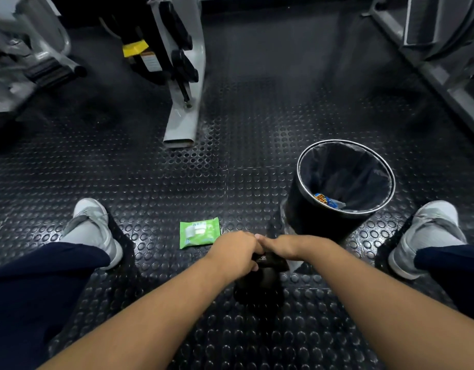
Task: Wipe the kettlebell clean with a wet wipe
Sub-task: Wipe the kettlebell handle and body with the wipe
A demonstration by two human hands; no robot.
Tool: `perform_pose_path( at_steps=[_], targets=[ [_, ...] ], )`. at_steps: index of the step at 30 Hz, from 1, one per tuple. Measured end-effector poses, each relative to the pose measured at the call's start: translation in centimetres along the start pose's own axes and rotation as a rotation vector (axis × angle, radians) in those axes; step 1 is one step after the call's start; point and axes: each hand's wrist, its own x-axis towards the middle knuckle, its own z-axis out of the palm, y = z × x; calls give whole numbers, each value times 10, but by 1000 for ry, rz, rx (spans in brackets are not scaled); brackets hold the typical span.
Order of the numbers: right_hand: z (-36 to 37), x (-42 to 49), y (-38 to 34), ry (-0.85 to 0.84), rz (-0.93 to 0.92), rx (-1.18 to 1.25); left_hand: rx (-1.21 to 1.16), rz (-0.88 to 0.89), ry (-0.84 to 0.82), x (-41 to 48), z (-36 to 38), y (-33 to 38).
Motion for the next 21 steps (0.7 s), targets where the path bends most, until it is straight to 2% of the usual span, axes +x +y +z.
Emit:
perform_pose_path(
  at_steps=[6,14,21],
  targets=[
    [5,6,11,11,56,163,5,0,-1,-1,-1,0],
    [14,0,14,92,104,-43,6,-5,19,-1,1,-1],
    [3,-20,13,32,-12,107,7,-10,13,0,1,-1]
  ],
)
